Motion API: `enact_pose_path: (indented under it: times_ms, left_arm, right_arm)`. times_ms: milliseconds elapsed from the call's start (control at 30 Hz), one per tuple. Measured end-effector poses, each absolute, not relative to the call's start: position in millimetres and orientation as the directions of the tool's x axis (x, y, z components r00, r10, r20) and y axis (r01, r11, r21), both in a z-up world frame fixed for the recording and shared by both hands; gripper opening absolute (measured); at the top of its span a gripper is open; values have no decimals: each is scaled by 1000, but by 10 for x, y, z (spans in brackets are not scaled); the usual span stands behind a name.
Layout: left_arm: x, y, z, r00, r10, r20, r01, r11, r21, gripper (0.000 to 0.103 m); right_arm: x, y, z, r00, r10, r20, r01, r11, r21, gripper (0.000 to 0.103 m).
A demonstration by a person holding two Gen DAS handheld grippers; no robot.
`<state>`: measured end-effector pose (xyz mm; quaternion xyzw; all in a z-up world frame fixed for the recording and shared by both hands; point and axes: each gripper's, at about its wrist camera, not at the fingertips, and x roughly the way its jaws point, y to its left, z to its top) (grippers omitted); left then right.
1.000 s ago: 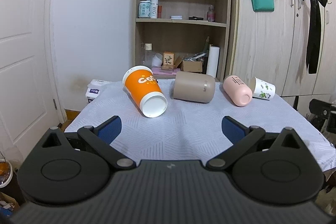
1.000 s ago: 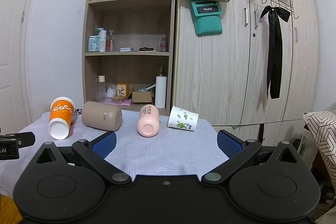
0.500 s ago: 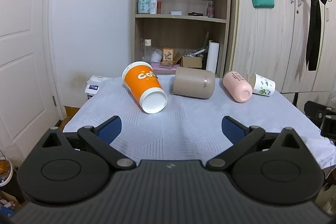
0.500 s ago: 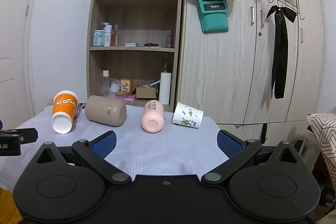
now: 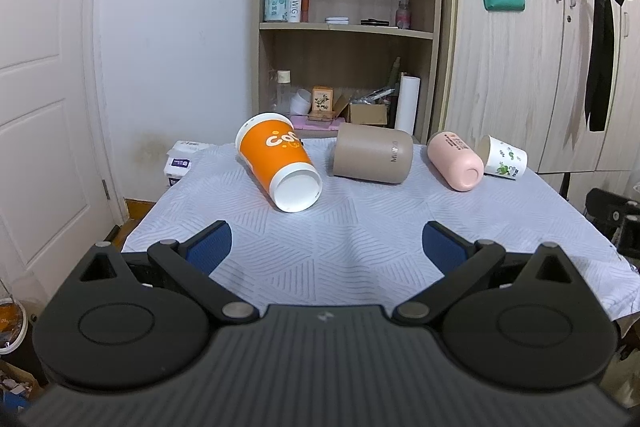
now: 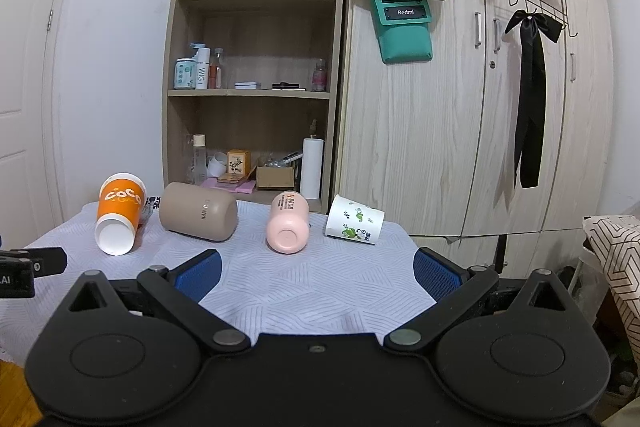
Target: Flip cup upright
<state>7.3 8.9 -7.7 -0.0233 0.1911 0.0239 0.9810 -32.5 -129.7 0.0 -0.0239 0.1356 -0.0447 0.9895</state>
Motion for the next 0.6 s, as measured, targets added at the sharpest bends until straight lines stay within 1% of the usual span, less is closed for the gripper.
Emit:
enact_pose_path:
  times_ms: [233,367,600]
  left_arm:
    - [116,57,-80,915,41,-402,-55,998,-23,103]
    - [177,6,-59,904,42,-426,-50,999,-7,103]
    - [430,-113,-11,851,56,-522,-43,998,38,103]
  right_arm:
    - [-276,-1325,-6,955,-80,-287,66,996,-56,103]
    - [-235,-1417,17,951,-40,-307,31,999,-35,103]
    - [-88,-1637,33,929,45,-368,-62,998,-33,103]
